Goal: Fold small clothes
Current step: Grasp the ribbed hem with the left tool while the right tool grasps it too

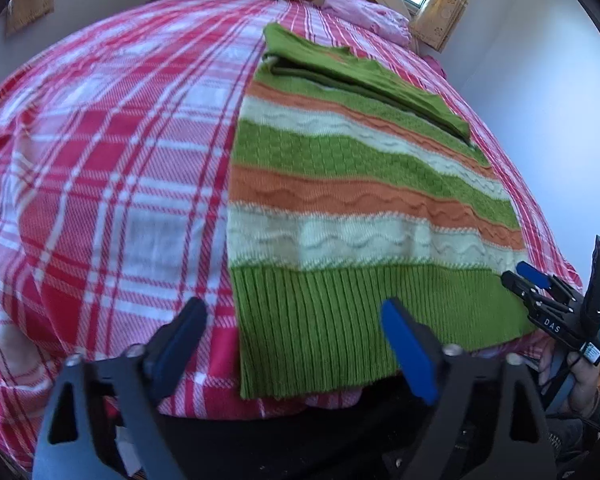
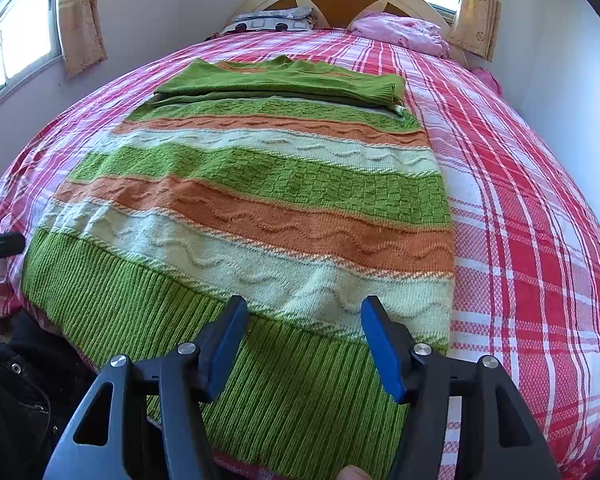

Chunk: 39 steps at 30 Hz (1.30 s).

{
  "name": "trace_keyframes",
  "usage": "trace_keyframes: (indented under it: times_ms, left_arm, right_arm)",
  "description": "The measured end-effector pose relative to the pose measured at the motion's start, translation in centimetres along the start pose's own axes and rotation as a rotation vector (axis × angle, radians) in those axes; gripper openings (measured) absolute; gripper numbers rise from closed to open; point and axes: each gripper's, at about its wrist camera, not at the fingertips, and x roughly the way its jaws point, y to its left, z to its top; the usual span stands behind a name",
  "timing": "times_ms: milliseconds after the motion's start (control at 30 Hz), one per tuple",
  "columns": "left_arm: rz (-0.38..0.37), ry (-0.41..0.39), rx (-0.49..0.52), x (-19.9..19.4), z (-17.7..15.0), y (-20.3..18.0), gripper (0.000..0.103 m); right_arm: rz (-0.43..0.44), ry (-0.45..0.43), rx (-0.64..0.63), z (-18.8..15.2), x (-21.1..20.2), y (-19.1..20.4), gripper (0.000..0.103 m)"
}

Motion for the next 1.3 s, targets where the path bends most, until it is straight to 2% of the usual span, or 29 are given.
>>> trace_keyframes:
  times_ms: [100,167,233,267,300,333,367,400,600,833,1033,1167,1233,1267,1300]
  left_arm:
    - [-0.025,0.043,-0.024,1.0,-0.3,0.3,0.073]
    - [0.002,0.047,-0.039,1.3,-0.5,0.6,0.073]
    - [-0.017,0.041,-0.042,1.3,-0.5,0.7,0.073]
    - [-0.025,0.038,-0.038,1.2,-0.5,0.7,0.064]
    - [-0.039,0.041,-0.027,1.2,-0.6,0.6,0.046]
    - [-0.039,0.043,-0.010,1.2,-0.7,0.2,0.039]
    - [-0.033,0.040,0.012,1.2,-0.7,-0.2,0.028]
    - [-0.036,0.047,0.022,1.3,-0.7,-0.4,0.023]
    - [-0.013,0.045,-0.010,1.4,-0.6,0.1,0.024]
    - [-0.034,0.047,-0.021,1.4,-0.7,0.6,0.027]
    - [-0.062,0.047,-0.008,1.5,-0.6,0.3,0.042]
    - [-0.099,0.043,-0.016,1.8,-0.4,0.1,0.053]
    - [-0.121,0.030,-0.017,1.9,-0.4,0.3,0.054]
    - [-0.128,0.024,-0.013,1.9,-0.4,0.3,0.051]
    - [-0.130,0.019,-0.010,1.9,-0.4,0.3,0.038]
  right_arm:
    - [0.009,-0.001,-0.001,-0.1,0.0,0.1,0.060]
    - [0.011,-0.002,0.000,-0.1,0.0,0.1,0.060]
    - [0.017,-0.001,0.003,-0.2,0.0,0.0,0.060]
    - [0.018,-0.002,0.004,-0.1,0.0,0.0,0.060]
    - [0.017,-0.005,0.006,-0.1,-0.1,-0.1,0.060]
    - [0.014,-0.008,0.007,-0.1,-0.2,-0.1,0.060]
    - [0.009,-0.014,0.009,-0.1,-0.4,-0.2,0.060]
    - [0.003,-0.021,0.015,-0.1,-0.6,-0.5,0.060]
    - [-0.040,-0.042,0.088,-0.4,-2.1,-3.2,0.060]
    - [-0.049,0.018,0.177,-3.2,-3.2,-6.2,0.060]
    - [-0.011,0.031,0.186,-4.0,-3.8,-6.1,0.060]
    - [0.074,0.058,0.184,-4.7,-4.4,-5.0,0.059]
    - [0.072,0.051,0.168,-4.8,-4.4,-4.6,0.048]
    - [0.071,0.047,0.170,-4.8,-4.3,-4.6,0.036]
    - [0.074,0.034,0.181,-4.8,-4.2,-4.8,0.026]
